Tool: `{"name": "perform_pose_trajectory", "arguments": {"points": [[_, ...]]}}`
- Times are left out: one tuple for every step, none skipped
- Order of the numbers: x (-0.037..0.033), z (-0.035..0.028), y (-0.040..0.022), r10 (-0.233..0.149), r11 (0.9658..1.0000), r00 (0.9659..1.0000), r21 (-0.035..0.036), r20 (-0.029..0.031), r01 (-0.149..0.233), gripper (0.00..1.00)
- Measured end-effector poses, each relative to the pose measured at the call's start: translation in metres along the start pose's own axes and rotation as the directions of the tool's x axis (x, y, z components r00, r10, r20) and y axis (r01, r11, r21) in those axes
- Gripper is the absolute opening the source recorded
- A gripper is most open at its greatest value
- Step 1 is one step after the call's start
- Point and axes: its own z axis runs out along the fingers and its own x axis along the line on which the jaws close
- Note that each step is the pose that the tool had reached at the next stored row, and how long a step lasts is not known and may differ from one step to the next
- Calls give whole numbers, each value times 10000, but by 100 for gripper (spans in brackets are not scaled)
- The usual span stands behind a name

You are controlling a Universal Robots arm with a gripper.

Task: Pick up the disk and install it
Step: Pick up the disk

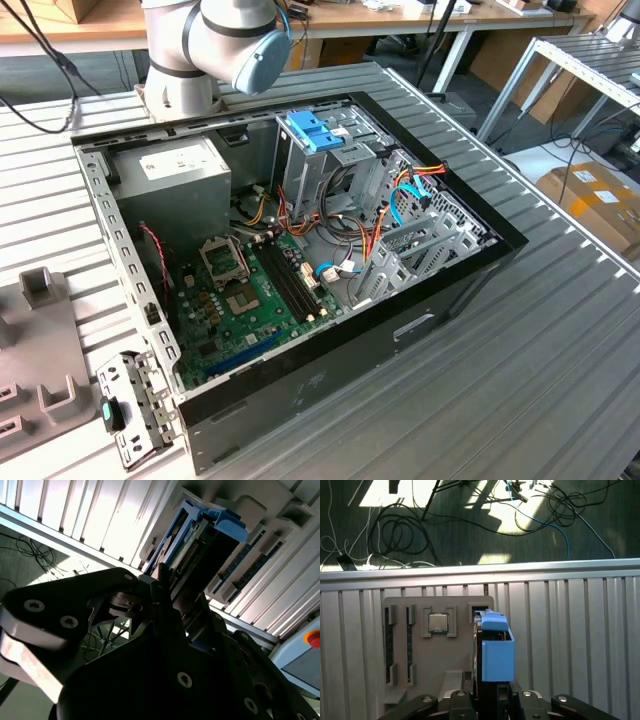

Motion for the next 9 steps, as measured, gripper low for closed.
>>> {"name": "perform_pose_trajectory", "arguments": {"points": [[0,-16,0,0,10000,10000,0,0,0,35],[0,-27,0,0,10000,10000,1,1,0,35],[-1,-45,0,0,10000,10000,2,1,0,35],[-1,-70,0,0,10000,10000,2,1,0,35],[-1,-93,0,0,10000,10000,3,1,0,35],[-2,-110,0,0,10000,10000,3,0,0,35],[-2,-128,-1,0,10000,10000,4,0,0,35],[-2,-160,0,0,10000,10000,7,2,0,35],[-2,-188,0,0,10000,10000,9,2,0,35]]}}
